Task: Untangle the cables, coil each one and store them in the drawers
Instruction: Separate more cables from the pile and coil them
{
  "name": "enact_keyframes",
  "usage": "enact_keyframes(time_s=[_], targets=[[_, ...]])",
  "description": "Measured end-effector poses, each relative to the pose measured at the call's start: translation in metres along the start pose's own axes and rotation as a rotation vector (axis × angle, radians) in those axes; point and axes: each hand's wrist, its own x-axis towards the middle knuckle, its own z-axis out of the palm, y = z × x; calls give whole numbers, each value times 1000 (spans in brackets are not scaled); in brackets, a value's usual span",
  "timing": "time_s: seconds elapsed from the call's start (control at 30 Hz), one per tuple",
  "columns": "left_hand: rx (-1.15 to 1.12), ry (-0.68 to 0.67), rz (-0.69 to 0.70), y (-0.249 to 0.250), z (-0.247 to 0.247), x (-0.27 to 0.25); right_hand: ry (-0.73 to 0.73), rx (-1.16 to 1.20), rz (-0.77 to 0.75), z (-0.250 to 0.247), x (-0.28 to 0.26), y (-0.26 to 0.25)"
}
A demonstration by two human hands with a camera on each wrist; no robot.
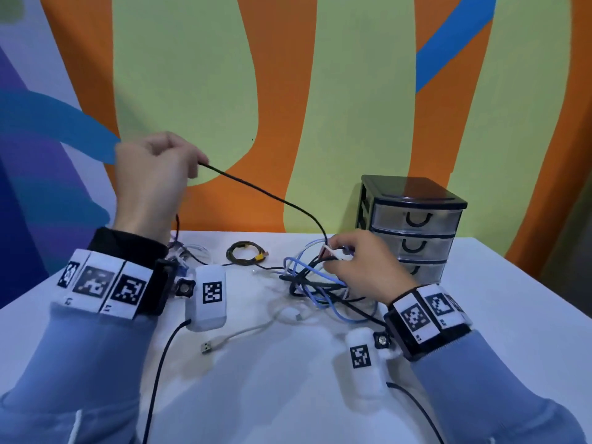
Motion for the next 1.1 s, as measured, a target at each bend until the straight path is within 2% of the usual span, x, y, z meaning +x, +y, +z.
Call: enact_keyframes(time_s=[0.1,0.17,0.23,0.33,0.47,0.53,0.6,0.67,0.73,0.83,0.9,1.0,1.07,1.1], targets=[[0,-345,74,10,0,-8,78,10,6,-2,-1,-4],[-85,-509,92,17,3,-16,120,-35,-2,-4,-1,-5],[-96,-546,130,25,15,-26,173,-101,-47,-5,-2,-4],[147,-663,210,35,38,-52,243,-222,-98,-9,-6,-6],[520,-885,203,25,68,-80,268,-317,27,-12,-5,-10],[563,-990,197,19,77,-89,257,-344,67,-12,-2,-10],[468,-1071,157,16,80,-92,205,-342,68,-12,-1,-8],[433,-1068,124,14,82,-92,123,-318,22,-13,-2,-7],[389,-965,90,12,83,-89,33,-269,-85,-14,-3,-7],[101,-755,-24,12,78,-75,10,20,-229,-14,-6,-11],[-23,-715,-4,15,73,-68,26,242,-296,-12,-10,-21],[-212,-647,107,23,64,-65,-31,344,-261,-6,-10,-27],[-347,-562,158,28,60,-64,-57,298,-178,-4,-7,-26],[-393,-509,183,29,59,-65,-19,251,-161,-4,-6,-25]])
